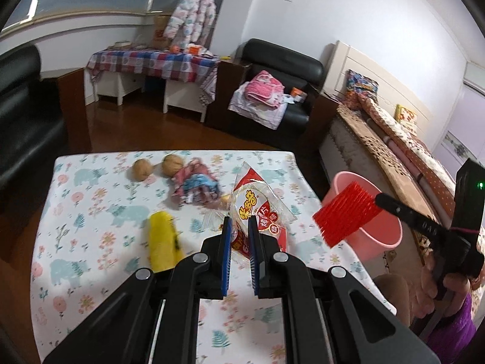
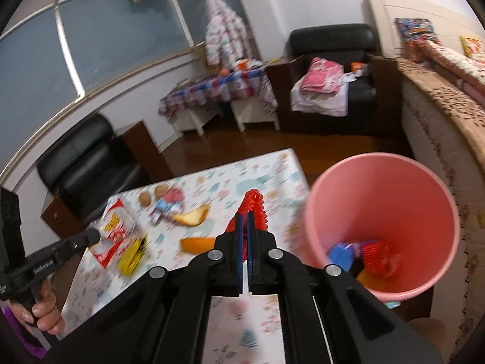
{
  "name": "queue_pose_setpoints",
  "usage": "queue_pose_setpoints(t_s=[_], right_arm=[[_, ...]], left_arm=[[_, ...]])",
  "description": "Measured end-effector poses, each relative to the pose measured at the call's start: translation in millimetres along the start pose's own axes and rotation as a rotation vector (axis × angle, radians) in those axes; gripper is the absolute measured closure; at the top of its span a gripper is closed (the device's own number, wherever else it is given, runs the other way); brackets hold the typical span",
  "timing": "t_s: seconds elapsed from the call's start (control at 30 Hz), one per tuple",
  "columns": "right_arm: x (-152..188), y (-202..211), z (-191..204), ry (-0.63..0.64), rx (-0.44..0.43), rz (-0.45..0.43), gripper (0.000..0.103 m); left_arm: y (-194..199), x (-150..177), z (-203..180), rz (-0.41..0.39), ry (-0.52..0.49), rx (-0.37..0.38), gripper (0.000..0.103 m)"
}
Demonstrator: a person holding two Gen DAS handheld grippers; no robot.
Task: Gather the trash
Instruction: 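Carry the snack packet in the left gripper while the right carries the red pad, release both into bucket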
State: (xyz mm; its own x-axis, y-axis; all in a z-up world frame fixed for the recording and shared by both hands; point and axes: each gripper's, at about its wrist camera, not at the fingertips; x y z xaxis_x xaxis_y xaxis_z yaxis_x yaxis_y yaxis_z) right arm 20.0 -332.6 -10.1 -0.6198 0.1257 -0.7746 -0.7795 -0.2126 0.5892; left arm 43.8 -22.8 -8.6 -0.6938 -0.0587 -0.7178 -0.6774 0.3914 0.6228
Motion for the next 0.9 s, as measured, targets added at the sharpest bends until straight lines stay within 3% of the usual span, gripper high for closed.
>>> queue_pose_setpoints(t_s=[0.5, 0.9], right_arm=[[6, 23, -105, -0.184, 0.201, -0.087, 0.101], [26, 13, -125, -0.205, 0.242, -0.043, 0.101]], left_arm=[[-38, -14, -96, 0.042, -0.151, 0.098, 0.093], [-88, -17, -175, 0.094, -0.271, 0.175, 0.093]])
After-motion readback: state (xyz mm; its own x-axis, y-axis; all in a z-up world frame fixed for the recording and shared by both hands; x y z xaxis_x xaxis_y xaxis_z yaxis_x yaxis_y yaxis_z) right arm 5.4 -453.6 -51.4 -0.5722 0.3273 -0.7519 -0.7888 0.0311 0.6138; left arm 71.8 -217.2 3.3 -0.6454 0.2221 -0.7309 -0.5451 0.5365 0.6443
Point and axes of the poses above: each gripper's, at about its wrist camera, not at the fingertips, and y roughly against the way its jaws point, z to its left, x to its underside, and after that the axes turned 5 degrees about y, right-handed
